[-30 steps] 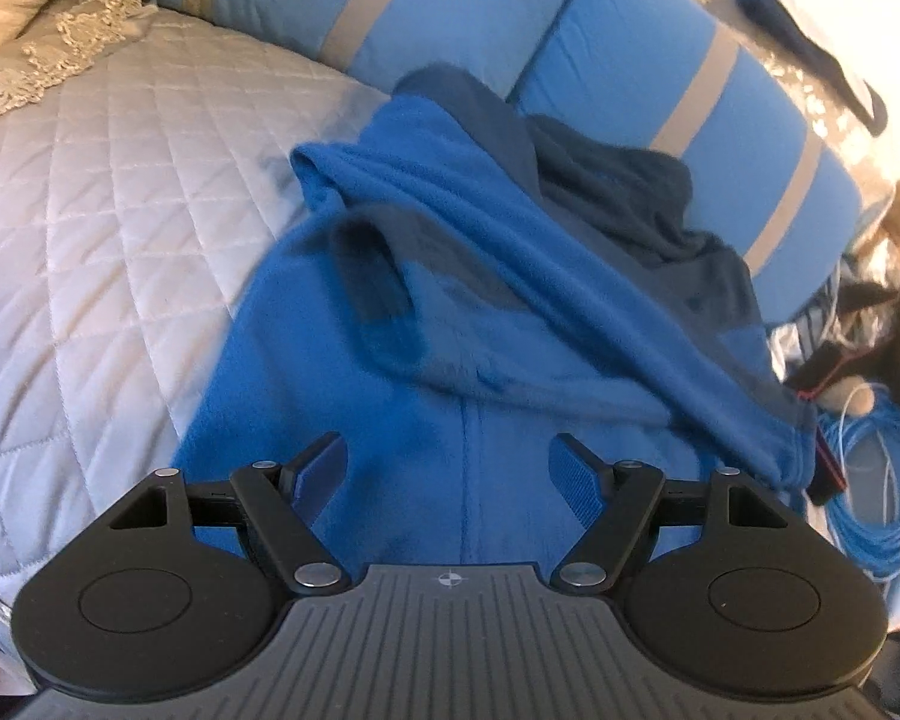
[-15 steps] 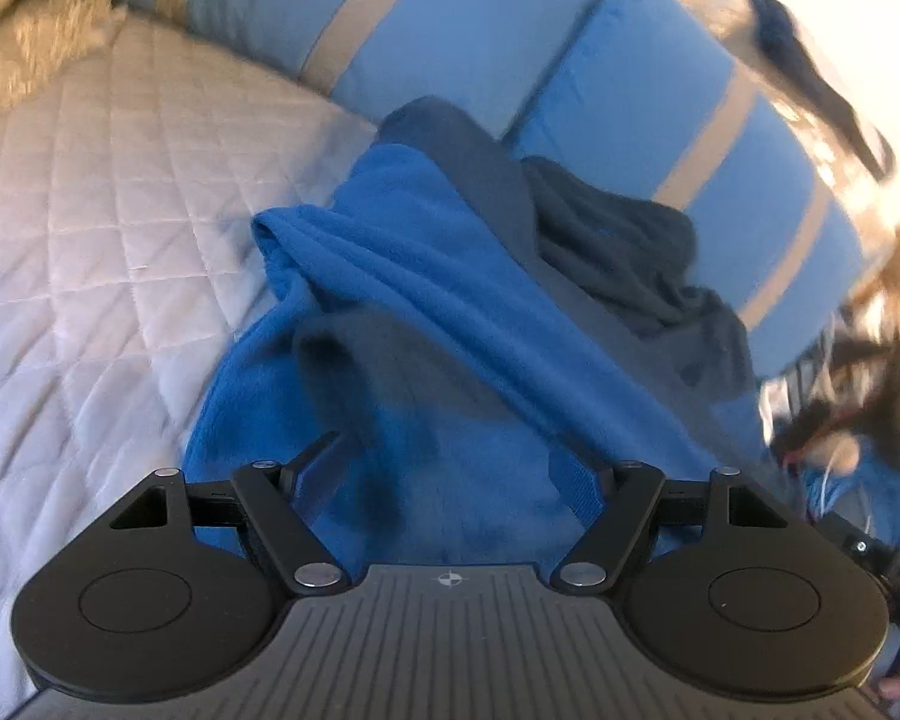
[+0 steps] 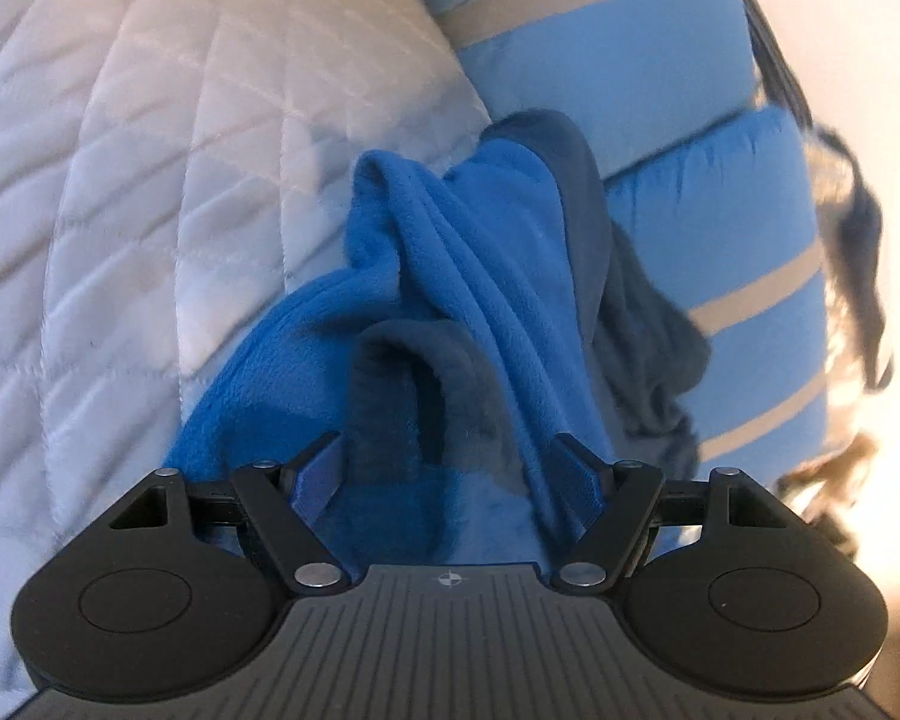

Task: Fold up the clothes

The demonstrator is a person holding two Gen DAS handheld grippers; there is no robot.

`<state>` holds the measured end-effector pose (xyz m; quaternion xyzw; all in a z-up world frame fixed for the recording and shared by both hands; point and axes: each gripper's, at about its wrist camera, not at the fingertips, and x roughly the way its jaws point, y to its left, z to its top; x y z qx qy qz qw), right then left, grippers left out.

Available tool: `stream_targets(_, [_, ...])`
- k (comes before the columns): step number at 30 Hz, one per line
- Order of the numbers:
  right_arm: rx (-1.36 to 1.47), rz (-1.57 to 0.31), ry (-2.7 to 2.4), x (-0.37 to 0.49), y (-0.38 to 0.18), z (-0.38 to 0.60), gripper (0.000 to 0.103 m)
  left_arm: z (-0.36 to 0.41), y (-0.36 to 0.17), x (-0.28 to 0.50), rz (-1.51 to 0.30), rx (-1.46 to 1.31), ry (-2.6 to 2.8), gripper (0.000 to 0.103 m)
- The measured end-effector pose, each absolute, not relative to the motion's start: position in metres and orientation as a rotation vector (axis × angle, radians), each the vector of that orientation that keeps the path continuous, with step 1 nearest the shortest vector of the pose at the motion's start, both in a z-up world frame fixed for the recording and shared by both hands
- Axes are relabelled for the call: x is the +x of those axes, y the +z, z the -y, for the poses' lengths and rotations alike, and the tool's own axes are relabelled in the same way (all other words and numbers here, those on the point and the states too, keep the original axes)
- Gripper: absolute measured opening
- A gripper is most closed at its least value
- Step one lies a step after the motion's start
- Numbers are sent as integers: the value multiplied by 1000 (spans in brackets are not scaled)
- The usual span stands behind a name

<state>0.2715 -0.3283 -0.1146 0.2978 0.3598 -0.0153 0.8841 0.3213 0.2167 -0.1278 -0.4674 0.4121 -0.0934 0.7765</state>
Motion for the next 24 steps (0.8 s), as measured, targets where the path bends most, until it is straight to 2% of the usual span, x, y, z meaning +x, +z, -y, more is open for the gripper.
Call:
stream_targets(19, [699,-749,-50,273,-121,337,103,-226,-149,320,-853,-1277,-236,68])
stream_targets(24, [721,-716,-17,274,-120,337,103,-226,-151,317,-876,-1266,-208,42])
